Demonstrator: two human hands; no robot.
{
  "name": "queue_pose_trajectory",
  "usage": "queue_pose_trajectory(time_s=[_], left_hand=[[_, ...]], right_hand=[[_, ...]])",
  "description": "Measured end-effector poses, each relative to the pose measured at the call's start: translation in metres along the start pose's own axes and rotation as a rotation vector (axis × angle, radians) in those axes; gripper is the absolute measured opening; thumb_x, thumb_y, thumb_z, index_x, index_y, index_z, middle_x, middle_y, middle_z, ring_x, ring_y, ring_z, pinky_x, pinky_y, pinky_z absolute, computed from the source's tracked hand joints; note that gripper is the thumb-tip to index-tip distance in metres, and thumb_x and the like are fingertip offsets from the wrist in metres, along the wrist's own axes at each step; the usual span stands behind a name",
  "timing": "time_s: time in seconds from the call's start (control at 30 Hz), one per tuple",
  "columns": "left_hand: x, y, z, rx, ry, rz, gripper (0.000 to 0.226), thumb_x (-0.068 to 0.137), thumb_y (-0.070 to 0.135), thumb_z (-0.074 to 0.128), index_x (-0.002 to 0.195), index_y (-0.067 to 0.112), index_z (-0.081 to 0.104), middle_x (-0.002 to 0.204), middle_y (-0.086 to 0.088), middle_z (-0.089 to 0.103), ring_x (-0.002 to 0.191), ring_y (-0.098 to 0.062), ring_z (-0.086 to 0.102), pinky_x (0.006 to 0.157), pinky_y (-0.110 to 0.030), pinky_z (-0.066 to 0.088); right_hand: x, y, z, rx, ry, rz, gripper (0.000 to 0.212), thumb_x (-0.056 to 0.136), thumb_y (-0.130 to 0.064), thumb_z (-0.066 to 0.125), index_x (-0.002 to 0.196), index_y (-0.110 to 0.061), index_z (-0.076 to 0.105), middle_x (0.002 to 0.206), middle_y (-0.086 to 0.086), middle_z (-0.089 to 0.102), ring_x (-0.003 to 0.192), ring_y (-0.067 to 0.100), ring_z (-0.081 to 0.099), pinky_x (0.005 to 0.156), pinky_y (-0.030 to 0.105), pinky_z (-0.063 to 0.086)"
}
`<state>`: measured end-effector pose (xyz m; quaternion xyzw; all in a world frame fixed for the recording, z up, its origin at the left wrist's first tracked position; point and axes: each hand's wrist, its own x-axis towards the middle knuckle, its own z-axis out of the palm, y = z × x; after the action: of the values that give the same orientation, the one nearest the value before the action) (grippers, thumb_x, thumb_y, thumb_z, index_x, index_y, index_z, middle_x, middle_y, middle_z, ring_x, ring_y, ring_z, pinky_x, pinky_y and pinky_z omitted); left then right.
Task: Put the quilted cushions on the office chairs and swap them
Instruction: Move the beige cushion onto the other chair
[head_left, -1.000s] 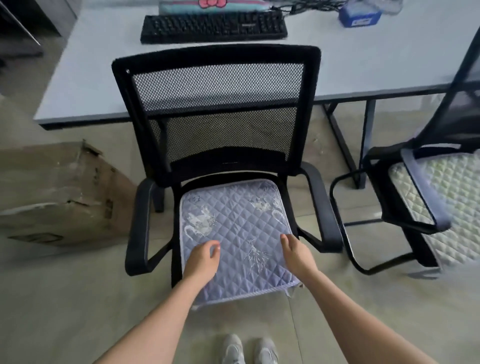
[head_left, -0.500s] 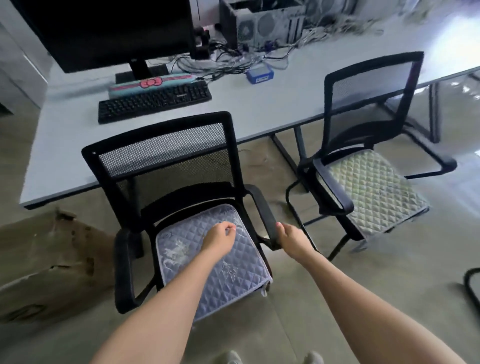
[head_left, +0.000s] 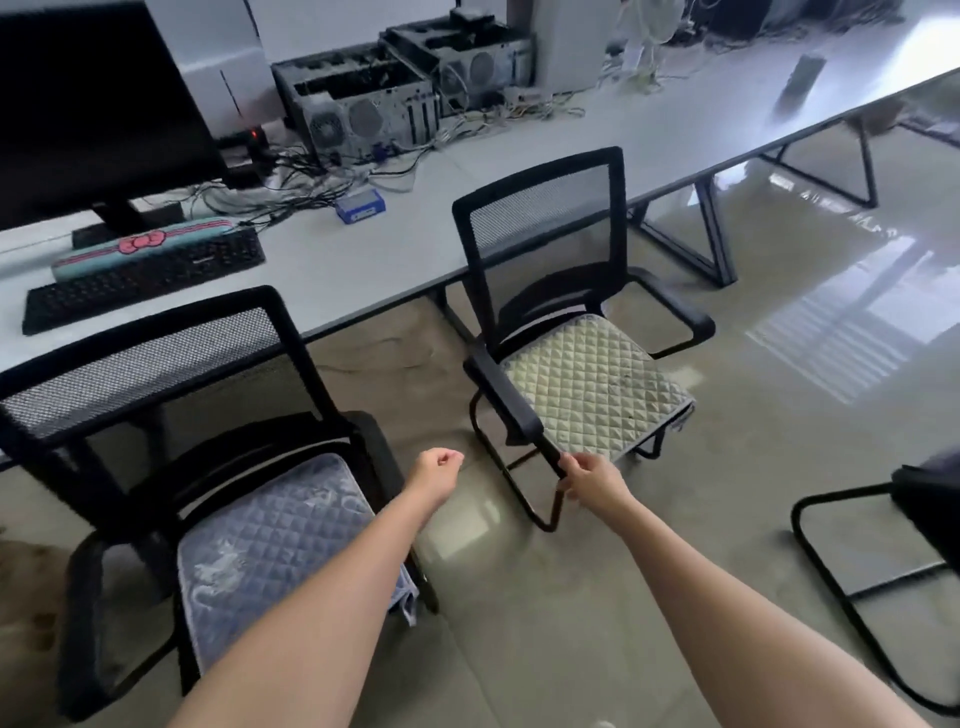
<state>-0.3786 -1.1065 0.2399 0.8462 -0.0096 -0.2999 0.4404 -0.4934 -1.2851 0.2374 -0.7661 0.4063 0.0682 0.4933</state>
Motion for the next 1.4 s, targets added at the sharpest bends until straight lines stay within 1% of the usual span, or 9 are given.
queue_pose_trajectory(time_s=[0.2,0.3,0.47,0.6,0.73,0.87,1.07,1.2,1.4], left_hand=[[-0.010,0.059,0.098,-0.140,-0.048,-0.079,0.020,0.093,0.021,0.049,0.101,0.011,0.064,0.077,-0.004,0.051,0.081,-0.020,0.043,0.065,-0.026,0.032],[-0.007,0.079,0.137,-0.158,-0.069,-0.056,0.025,0.093,0.020,0.050,0.106,0.007,0.066,0.088,-0.007,0.053,0.083,-0.020,0.043,0.072,-0.025,0.031],[0.002,0.103,0.176,-0.176,-0.080,-0.075,0.015,0.093,0.018,0.049,0.085,0.011,0.060,0.074,-0.005,0.052,0.068,-0.020,0.044,0.053,-0.026,0.029],[0.024,0.115,0.199,-0.206,-0.081,-0.112,0.027,0.093,0.020,0.049,0.103,0.001,0.064,0.103,-0.021,0.062,0.097,-0.035,0.058,0.083,-0.041,0.045],[0.051,0.126,0.218,-0.227,-0.068,-0.146,0.028,0.092,0.022,0.048,0.100,0.004,0.067,0.077,-0.005,0.058,0.081,-0.026,0.052,0.070,-0.031,0.038],[0.091,0.139,0.239,-0.291,-0.011,-0.216,0.037,0.092,0.024,0.049,0.120,0.003,0.060,0.129,-0.015,0.059,0.124,-0.035,0.051,0.105,-0.044,0.040],[0.139,0.148,0.265,-0.359,0.035,-0.352,0.039,0.092,0.021,0.051,0.124,-0.001,0.057,0.137,-0.025,0.050,0.130,-0.042,0.043,0.109,-0.049,0.034],[0.157,0.155,0.273,-0.330,0.052,-0.356,0.040,0.092,0.024,0.051,0.126,0.002,0.057,0.136,-0.020,0.053,0.129,-0.038,0.046,0.108,-0.044,0.037],[0.170,0.163,0.281,-0.255,0.142,-0.332,0.034,0.094,0.032,0.047,0.114,0.009,0.063,0.117,-0.014,0.064,0.112,-0.034,0.058,0.084,-0.030,0.043]], right_hand=[[0.010,0.052,-0.117,0.028,0.043,0.022,0.020,0.094,-0.025,0.048,0.091,-0.011,0.062,0.065,0.003,0.060,0.055,0.017,0.054,0.048,0.024,0.038],[0.018,0.071,-0.157,0.045,0.080,0.029,0.022,0.094,-0.027,0.049,0.084,-0.012,0.061,0.067,0.005,0.063,0.055,0.016,0.055,0.048,0.024,0.038],[0.039,0.090,-0.199,0.073,0.088,0.050,0.024,0.093,-0.026,0.049,0.084,-0.009,0.062,0.065,0.004,0.062,0.056,0.018,0.056,0.052,0.024,0.039],[0.065,0.089,-0.219,0.055,0.083,0.056,0.027,0.093,-0.025,0.049,0.069,-0.016,0.059,0.067,0.005,0.063,0.059,0.020,0.058,0.053,0.024,0.040],[0.102,0.082,-0.237,0.017,0.049,0.053,0.027,0.093,-0.025,0.048,0.072,-0.014,0.060,0.068,0.004,0.064,0.061,0.018,0.059,0.053,0.023,0.039],[0.156,0.068,-0.258,-0.018,0.012,0.043,0.023,0.093,-0.023,0.048,0.090,-0.006,0.063,0.077,0.011,0.065,0.061,0.021,0.057,0.048,0.022,0.039],[0.231,0.051,-0.275,-0.024,-0.087,0.063,0.024,0.092,-0.024,0.050,0.095,-0.005,0.064,0.076,0.011,0.063,0.059,0.024,0.055,0.051,0.030,0.046],[0.274,0.049,-0.284,-0.018,-0.119,0.050,0.022,0.092,-0.025,0.051,0.095,-0.007,0.064,0.066,0.004,0.062,0.055,0.018,0.057,0.071,0.048,0.055],[0.318,0.047,-0.286,-0.104,-0.187,0.046,0.019,0.092,-0.026,0.050,0.095,-0.012,0.063,0.066,0.003,0.063,0.058,0.020,0.057,0.063,0.048,0.055]])
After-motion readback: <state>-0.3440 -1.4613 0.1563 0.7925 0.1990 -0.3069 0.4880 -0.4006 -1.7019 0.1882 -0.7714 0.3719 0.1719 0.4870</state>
